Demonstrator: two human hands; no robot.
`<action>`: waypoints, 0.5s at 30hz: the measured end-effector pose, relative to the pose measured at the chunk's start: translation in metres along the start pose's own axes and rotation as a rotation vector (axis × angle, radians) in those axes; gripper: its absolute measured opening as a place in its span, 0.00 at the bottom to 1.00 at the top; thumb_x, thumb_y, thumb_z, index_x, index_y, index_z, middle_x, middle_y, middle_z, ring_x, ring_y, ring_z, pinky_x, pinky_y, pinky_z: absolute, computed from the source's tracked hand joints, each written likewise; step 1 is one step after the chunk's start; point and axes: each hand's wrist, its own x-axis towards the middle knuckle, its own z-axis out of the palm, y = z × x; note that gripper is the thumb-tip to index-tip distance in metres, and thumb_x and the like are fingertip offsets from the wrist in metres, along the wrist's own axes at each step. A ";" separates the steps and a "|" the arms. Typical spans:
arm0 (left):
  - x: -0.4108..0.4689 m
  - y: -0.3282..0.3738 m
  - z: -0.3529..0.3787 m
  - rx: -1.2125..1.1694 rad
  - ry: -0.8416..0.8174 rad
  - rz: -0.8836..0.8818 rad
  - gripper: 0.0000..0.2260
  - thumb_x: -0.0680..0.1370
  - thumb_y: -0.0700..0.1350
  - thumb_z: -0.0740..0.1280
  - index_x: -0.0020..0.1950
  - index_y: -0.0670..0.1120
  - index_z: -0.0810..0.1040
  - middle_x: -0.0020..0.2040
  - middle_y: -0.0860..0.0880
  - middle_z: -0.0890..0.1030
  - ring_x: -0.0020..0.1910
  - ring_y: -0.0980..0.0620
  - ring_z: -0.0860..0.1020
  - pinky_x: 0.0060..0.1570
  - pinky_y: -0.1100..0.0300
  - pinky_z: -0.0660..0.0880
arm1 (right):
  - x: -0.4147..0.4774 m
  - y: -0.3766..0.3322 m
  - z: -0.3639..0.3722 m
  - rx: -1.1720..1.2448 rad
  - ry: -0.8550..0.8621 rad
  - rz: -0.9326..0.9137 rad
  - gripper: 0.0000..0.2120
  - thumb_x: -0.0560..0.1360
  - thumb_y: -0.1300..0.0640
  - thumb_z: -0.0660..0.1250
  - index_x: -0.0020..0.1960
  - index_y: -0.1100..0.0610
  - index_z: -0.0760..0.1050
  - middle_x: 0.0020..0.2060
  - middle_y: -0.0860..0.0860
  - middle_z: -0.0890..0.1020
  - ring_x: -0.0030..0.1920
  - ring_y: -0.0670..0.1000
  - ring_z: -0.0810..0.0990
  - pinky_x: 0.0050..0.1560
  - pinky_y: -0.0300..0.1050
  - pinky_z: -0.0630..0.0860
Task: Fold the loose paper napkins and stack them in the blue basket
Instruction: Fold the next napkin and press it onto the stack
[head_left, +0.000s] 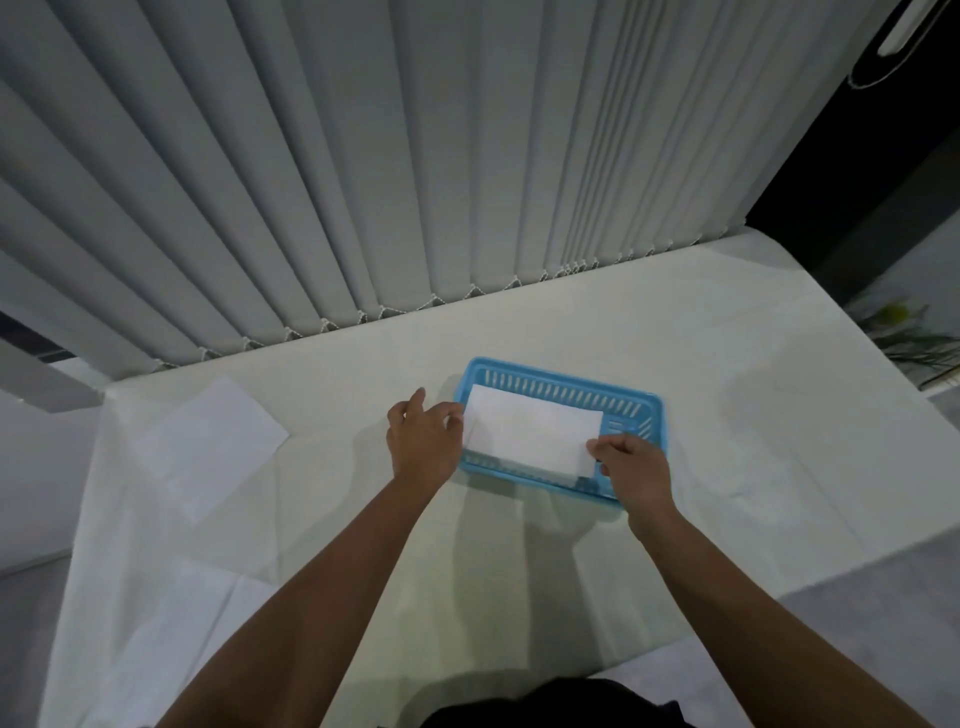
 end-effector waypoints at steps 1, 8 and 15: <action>0.001 0.000 0.002 0.005 -0.012 -0.003 0.14 0.81 0.50 0.56 0.60 0.56 0.79 0.76 0.48 0.62 0.73 0.45 0.57 0.69 0.48 0.61 | 0.001 0.000 0.000 0.002 -0.001 -0.003 0.07 0.72 0.58 0.72 0.36 0.54 0.79 0.33 0.47 0.80 0.34 0.45 0.76 0.37 0.39 0.71; 0.008 -0.009 0.004 0.020 -0.056 -0.008 0.18 0.81 0.45 0.55 0.65 0.59 0.76 0.77 0.46 0.59 0.73 0.44 0.55 0.71 0.51 0.60 | 0.001 0.002 0.008 0.056 0.005 0.019 0.05 0.72 0.59 0.71 0.38 0.55 0.79 0.36 0.50 0.81 0.38 0.50 0.77 0.46 0.46 0.75; 0.022 -0.017 0.005 0.030 -0.103 -0.051 0.22 0.82 0.41 0.48 0.66 0.61 0.72 0.77 0.50 0.61 0.77 0.48 0.51 0.73 0.56 0.54 | 0.003 0.001 0.015 0.051 0.012 0.029 0.03 0.73 0.57 0.70 0.42 0.56 0.80 0.37 0.49 0.81 0.40 0.50 0.77 0.48 0.49 0.76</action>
